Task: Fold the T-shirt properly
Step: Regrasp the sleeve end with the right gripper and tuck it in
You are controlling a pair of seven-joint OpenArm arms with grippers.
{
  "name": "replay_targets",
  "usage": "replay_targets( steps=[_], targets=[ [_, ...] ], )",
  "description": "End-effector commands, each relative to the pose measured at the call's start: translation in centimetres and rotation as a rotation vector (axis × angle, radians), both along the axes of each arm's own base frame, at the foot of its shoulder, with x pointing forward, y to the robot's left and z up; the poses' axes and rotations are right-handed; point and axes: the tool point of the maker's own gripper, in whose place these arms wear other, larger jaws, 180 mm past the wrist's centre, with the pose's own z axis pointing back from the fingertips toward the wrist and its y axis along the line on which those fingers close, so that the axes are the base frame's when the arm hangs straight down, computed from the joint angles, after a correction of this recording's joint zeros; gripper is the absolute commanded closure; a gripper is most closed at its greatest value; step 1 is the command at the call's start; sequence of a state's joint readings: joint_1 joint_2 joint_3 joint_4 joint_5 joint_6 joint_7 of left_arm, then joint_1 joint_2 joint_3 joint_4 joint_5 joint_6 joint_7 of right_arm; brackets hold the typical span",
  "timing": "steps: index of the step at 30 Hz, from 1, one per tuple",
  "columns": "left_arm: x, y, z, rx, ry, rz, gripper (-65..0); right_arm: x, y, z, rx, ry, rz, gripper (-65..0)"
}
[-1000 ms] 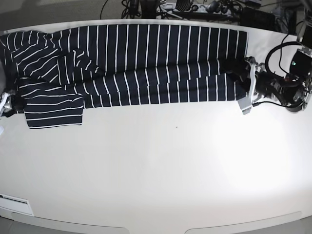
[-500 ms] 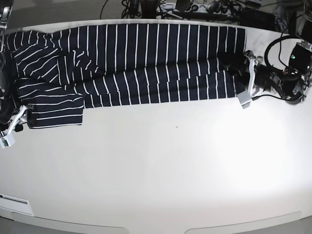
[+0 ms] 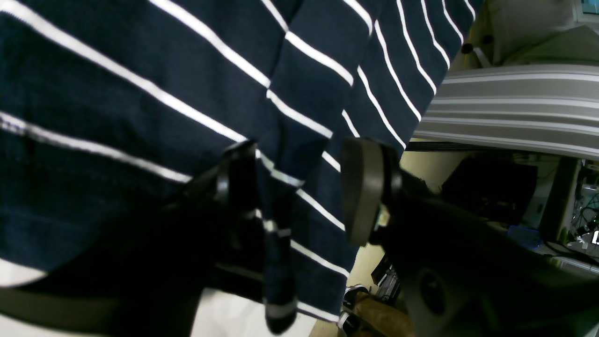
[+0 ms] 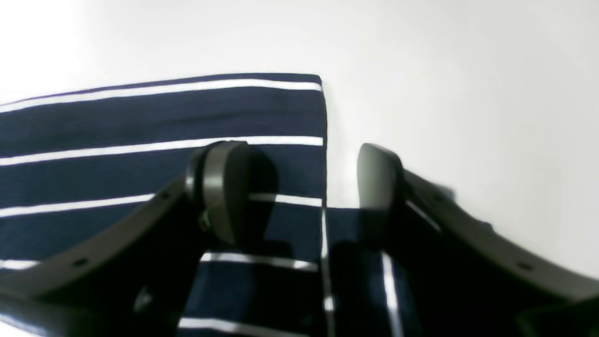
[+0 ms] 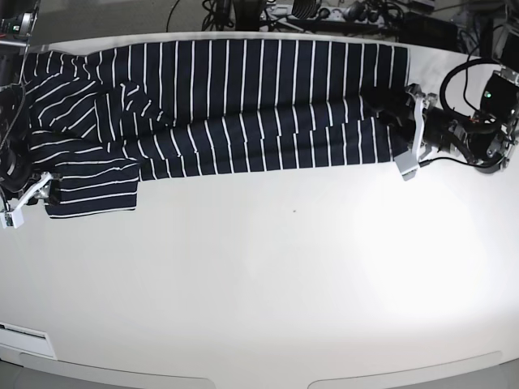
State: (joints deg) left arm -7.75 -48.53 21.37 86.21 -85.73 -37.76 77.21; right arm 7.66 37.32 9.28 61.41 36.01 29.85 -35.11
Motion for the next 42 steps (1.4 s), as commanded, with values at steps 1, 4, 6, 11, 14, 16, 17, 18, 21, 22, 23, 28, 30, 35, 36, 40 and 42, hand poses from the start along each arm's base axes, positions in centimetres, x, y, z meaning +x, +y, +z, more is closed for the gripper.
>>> replay_targets(
  steps=[1,4,6,11,14,16,17,18,21,22,23,28,30,35,36,40,42],
  targets=[
    [0.1,0.8,0.2,0.035,-0.011,-0.015,-31.4,0.8,-0.5,1.7,0.001,-0.039,0.012,-38.2],
    [0.1,0.8,0.2,0.034,-0.012,-0.015,-31.4,0.9,0.3,1.8,0.035,-0.052,0.035,-38.1],
    [0.1,0.8,0.2,0.035,-0.012,-0.015,-31.4,0.9,0.8,1.6,0.042,-0.05,0.052,-37.4],
    [0.1,0.8,0.2,0.035,-0.012,-0.015,-31.4,0.6,2.7,0.8,0.075,-0.034,0.113,-33.8],
    [0.1,0.8,0.2,0.035,-0.011,-0.015,-31.4,0.6,3.6,0.8,0.09,-0.041,0.146,-25.9],
    [0.1,0.8,0.2,0.035,-0.012,-0.015,-31.4,1.1,3.4,1.2,0.087,-0.05,0.141,-15.2],
    [0.1,0.8,0.2,0.035,-0.012,-0.015,-31.4,1.4,3.1,1.5,0.081,-0.058,0.13,-8.7],
    [0.1,0.8,0.2,0.035,-0.012,-0.015,-31.4,1.8,2.9,1.9,0.077,-0.064,0.118,-1.5],
    [0.1,0.8,0.2,0.035,-0.012,-0.015,-31.4,2.9,2.3,3.0,0.065,-0.086,0.095,0.0],
    [0.1,0.8,0.2,0.035,-0.012,-0.015,-31.4,3.1,2.1,3.4,0.063,-0.094,0.096,0.0],
    [0.1,0.8,0.2,0.035,-0.012,-0.015,-31.4,3.4,2.3,3.8,0.065,-0.102,0.113,0.0],
    [0.1,0.8,0.2,0.034,-0.013,-0.015,-31.4,3.2,4.5,6.4,0.244,-0.102,0.181,0.0],
    [0.2,0.8,0.2,0.033,-0.013,-0.015,-31.4,2.6,5.7,7.3,0.303,-0.076,0.218,0.0],
    [0.2,0.8,0.2,0.031,-0.015,-0.013,-31.4,0.8,7.9,9.2,0.393,0.001,0.333,0.0],
    [0.2,0.8,0.2,0.031,-0.015,-0.013,-31.4,0.3,8.3,9.8,0.423,0.009,0.359,0.0],
    [0.2,0.8,0.2,0.032,-0.015,-0.013,-31.4,-1.7,7.7,10.6,0.39,0.103,0.429,0.0],
    [0.2,0.8,0.2,0.029,-0.019,-0.02,-31.4,-2.2,7.2,10.7,0.363,0.116,0.431,0.0]
  ],
)
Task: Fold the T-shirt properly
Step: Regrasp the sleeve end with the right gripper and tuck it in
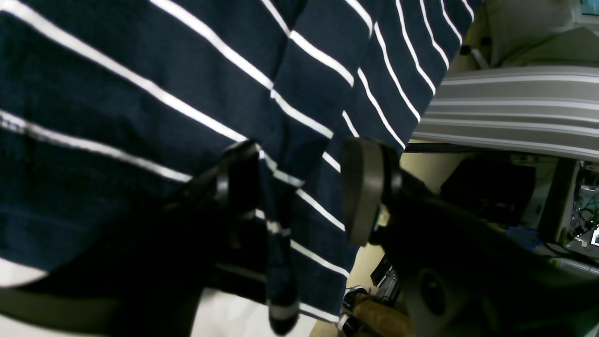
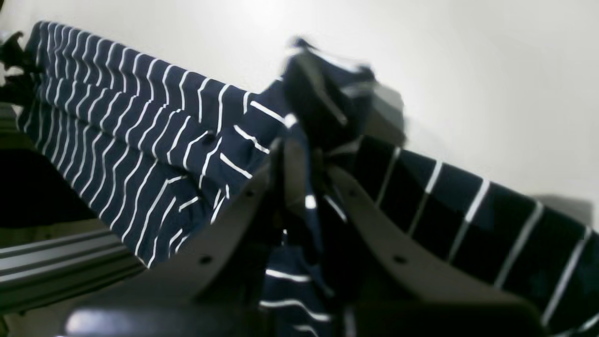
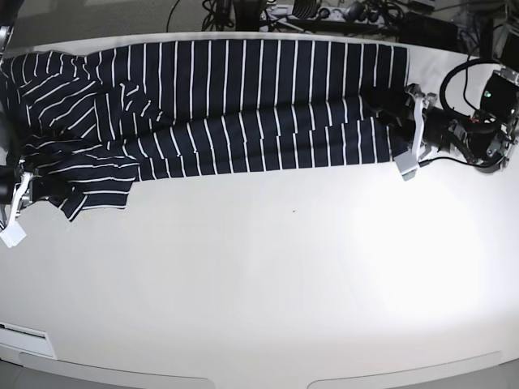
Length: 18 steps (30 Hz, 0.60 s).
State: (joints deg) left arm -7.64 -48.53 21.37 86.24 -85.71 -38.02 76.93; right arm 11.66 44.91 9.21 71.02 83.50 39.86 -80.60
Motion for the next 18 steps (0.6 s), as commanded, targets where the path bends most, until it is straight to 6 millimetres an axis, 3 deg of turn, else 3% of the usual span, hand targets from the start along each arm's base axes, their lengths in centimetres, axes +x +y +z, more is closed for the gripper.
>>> replay_targets(
  steps=[1,8,14,18],
  targets=[
    [0.1,0.8,0.3,0.03,-0.021,-0.027,-31.4,0.5,-0.7,1.8,-0.015,-0.048,0.004,0.0],
    [0.5,0.6,0.4,0.013,-0.037,-0.02,-31.4,-3.5,1.0,-0.2,-0.064,0.014,0.099,0.0],
    [0.4,0.6,0.4,0.014,-0.036,-0.02,-31.4,-6.1,3.7,0.4,-0.106,-0.02,0.218,0.0],
    [0.5,0.6,0.5,0.014,-0.039,-0.02,-31.4,-7.5,4.4,0.8,-0.142,-0.025,0.276,0.0]
  ],
)
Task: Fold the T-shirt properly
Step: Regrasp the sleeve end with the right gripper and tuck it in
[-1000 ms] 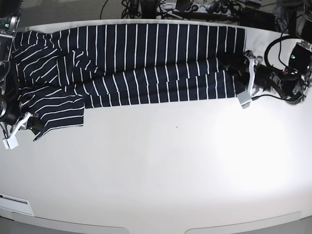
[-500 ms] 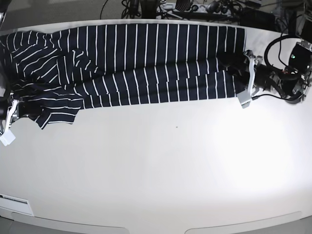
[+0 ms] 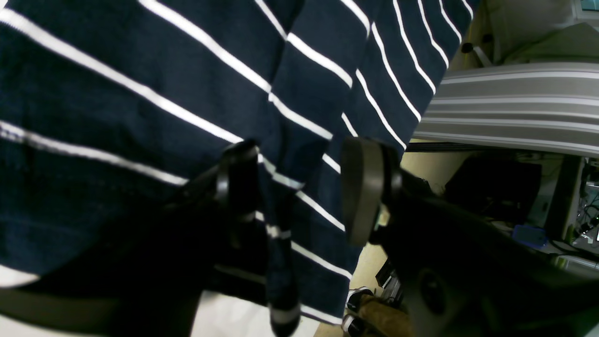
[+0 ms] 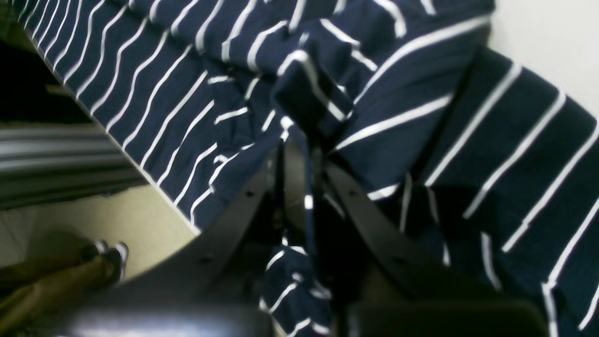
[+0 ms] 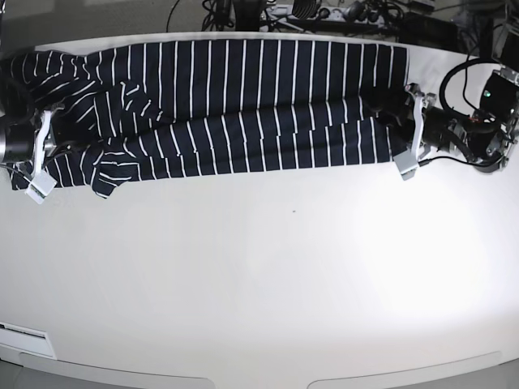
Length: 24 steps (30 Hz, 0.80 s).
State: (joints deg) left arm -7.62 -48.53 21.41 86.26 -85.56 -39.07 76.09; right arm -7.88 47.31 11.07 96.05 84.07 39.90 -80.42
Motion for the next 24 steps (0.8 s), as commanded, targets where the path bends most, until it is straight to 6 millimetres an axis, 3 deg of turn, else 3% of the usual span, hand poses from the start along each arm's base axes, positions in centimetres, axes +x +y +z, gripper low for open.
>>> replay_targets(
  steps=[1,9,19,24],
  targets=[
    [0.4,0.7,0.4,0.026,-0.023,-0.012,-31.4,0.4,-0.6,1.2,-0.02,-0.031,0.01,0.0],
    [0.4,0.7,0.4,0.026,-0.023,-0.012,-31.4,-0.9,-2.3,1.1,-0.089,0.015,0.026,0.0],
    [0.4,0.7,0.4,0.026,-0.023,-0.012,-31.4,-2.9,-3.3,0.1,-0.125,0.085,0.038,0.0],
    [0.5,0.7,0.4,0.024,-0.025,-0.01,-31.4,-2.9,-3.3,0.1,-0.128,0.086,0.039,0.0]
  ],
)
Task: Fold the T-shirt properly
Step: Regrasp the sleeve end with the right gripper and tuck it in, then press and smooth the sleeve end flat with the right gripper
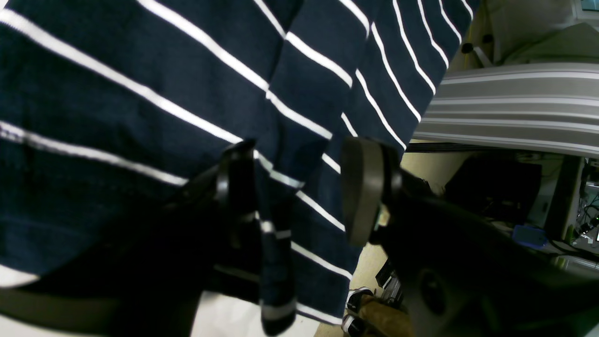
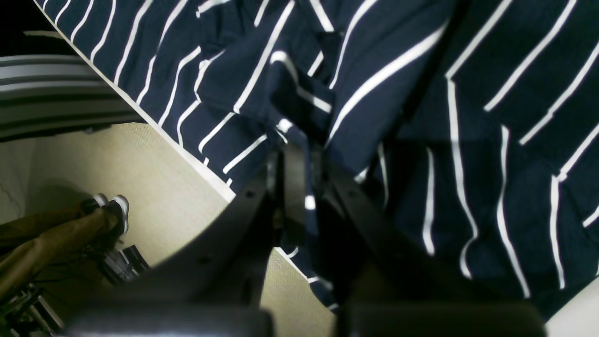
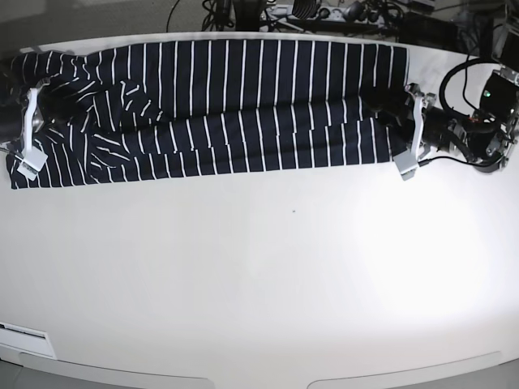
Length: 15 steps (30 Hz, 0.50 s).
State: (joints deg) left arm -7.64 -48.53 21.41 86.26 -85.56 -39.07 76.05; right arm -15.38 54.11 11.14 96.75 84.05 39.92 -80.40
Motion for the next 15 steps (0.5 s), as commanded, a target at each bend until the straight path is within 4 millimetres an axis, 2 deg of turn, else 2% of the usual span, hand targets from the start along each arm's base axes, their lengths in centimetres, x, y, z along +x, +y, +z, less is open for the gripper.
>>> replay_targets(
  steps=[1,3,4,6,7,8,15],
  targets=[
    [0.4,0.7,0.4,0.025,-0.024,-0.011,-31.4,0.8,-0.4,1.2,-0.009,-0.035,0.008,0.0],
    [0.4,0.7,0.4,0.024,-0.024,-0.011,-31.4,0.8,-0.4,1.2,-0.009,-0.035,0.007,-0.6],
    [0.4,0.7,0.4,0.024,-0.024,-0.011,-31.4,0.8,-0.4,1.2,-0.009,-0.035,0.007,-9.0],
    [0.5,0.7,0.4,0.024,-0.024,-0.01,-31.4,0.8,-0.4,1.2,-0.009,-0.035,0.007,-30.1],
    [0.5,0.7,0.4,0.023,-0.025,-0.009,-31.4,0.8,-0.4,1.2,-0.009,-0.035,0.007,-37.4],
    [0.5,0.6,0.4,0.02,-0.027,-0.007,-31.4,0.9,-0.4,1.2,-0.009,-0.037,0.009,-39.6],
    [0.6,0.6,0.4,0.019,-0.028,-0.006,-31.4,1.4,2.0,3.5,-0.015,-0.135,0.114,-39.6]
  ],
)
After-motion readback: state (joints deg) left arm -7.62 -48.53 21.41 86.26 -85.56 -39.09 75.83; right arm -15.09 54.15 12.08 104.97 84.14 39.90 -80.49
